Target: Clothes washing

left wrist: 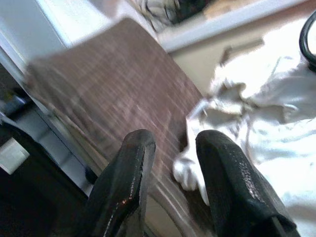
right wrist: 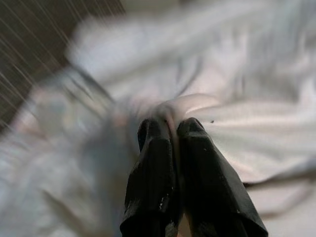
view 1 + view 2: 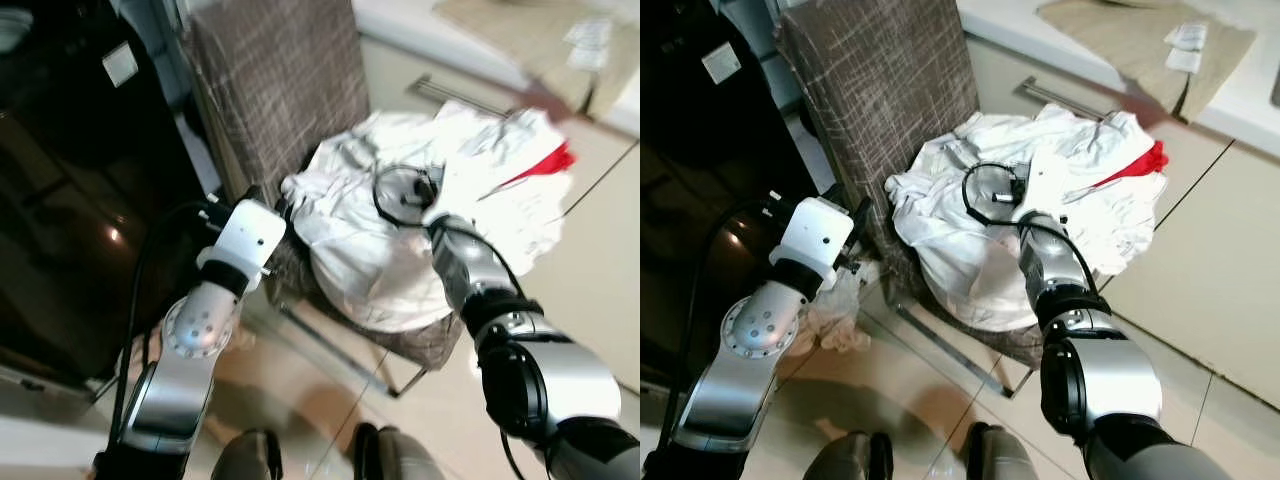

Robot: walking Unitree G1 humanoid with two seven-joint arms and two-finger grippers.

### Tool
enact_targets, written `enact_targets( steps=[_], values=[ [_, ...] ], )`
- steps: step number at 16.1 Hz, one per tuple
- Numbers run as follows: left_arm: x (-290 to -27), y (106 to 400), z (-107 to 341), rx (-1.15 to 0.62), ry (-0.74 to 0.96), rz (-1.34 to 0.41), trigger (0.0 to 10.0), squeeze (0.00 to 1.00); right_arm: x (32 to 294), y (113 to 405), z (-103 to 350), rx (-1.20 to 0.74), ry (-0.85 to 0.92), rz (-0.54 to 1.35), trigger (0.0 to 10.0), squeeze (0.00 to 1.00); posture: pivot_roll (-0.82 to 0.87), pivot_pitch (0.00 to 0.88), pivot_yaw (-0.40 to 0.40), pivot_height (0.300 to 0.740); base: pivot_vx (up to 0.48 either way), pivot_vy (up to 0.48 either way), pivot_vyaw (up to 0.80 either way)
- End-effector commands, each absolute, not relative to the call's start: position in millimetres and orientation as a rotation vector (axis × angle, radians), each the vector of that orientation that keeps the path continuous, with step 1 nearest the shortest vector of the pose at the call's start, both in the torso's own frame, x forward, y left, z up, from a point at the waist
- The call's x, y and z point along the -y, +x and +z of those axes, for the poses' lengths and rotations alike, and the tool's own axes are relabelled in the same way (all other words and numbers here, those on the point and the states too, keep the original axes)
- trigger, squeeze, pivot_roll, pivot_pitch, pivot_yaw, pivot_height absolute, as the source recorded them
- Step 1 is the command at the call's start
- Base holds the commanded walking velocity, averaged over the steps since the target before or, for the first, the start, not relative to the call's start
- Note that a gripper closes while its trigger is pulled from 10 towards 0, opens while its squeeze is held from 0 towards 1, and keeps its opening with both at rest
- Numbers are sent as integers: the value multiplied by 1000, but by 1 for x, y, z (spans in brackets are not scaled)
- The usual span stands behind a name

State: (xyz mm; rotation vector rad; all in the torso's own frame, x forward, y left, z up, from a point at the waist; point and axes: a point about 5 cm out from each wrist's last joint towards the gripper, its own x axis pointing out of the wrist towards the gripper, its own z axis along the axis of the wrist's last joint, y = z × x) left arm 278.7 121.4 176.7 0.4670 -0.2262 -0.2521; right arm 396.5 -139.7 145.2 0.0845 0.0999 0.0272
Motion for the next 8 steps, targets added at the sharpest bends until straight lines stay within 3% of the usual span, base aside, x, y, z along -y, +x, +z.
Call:
enact_targets(
  steps=[1,8],
  values=[
    [-123,282,177,240,458,-237,10000,0,138,404,171,-12,51,55,0,0,21,0,-16,740,0,0,0],
    [-120,301,183,311,458,-224,10000,0,143,418,249,228,24,83,0,0,30,0,-27,740,0,0,0]
  ],
)
